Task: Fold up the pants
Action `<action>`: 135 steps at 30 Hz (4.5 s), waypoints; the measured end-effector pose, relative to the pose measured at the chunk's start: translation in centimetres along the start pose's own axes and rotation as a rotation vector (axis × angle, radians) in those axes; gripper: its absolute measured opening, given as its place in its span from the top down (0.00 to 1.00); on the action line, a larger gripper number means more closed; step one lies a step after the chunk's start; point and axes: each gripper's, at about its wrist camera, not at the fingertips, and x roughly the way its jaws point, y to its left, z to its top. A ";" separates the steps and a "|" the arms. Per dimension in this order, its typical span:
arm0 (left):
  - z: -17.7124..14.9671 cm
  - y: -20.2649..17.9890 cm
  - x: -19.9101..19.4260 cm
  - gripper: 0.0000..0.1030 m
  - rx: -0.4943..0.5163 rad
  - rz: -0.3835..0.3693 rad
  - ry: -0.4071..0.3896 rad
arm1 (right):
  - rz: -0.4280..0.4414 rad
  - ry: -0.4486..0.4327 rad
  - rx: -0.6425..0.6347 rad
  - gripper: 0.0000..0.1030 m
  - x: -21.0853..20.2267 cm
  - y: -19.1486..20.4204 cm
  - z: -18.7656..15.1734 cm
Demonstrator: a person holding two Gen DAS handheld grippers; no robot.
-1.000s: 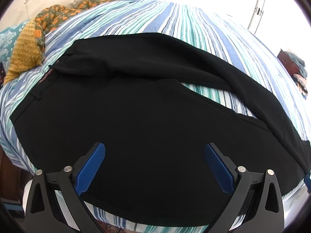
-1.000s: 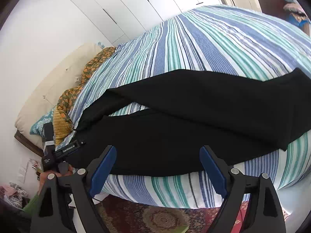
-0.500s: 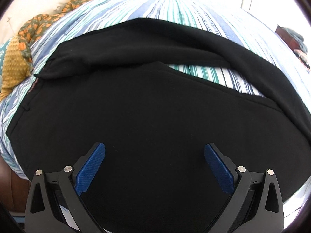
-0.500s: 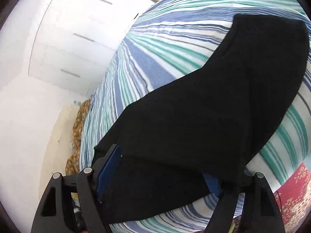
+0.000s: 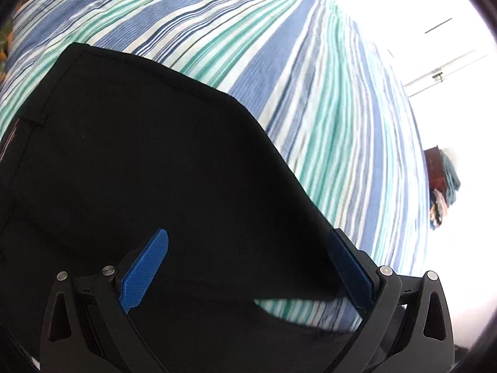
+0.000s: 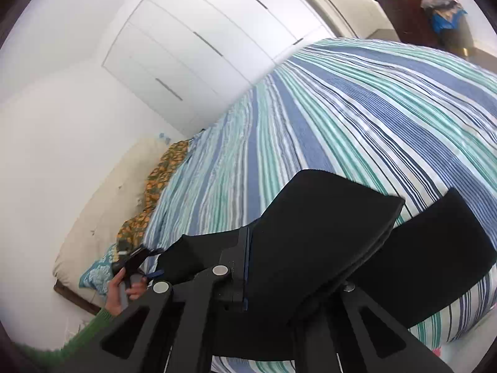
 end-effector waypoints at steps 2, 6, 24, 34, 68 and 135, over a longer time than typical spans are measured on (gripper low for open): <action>2.0 -0.1 1.8 0.01 -0.020 0.006 0.042 | 0.047 0.011 -0.042 0.95 -1.3 1.4 0.1; 3.7 -0.1 4.4 0.15 -0.056 0.015 0.095 | 0.160 0.035 -0.092 0.95 -3.6 3.0 -0.5; -19.0 6.1 -10.1 0.88 0.023 0.027 -0.296 | -0.058 0.205 0.017 0.95 4.0 -6.8 6.0; -21.2 7.6 -4.9 0.71 -0.078 -0.010 -0.193 | -0.359 0.429 0.097 0.80 4.4 -16.0 -0.2; -23.7 6.4 -4.8 0.93 0.035 0.066 -0.171 | -0.525 0.364 0.188 0.94 1.2 -18.4 -1.5; -27.2 -4.1 -4.0 0.24 0.428 0.329 -0.211 | -0.366 0.198 0.441 0.47 -2.4 -16.0 -4.0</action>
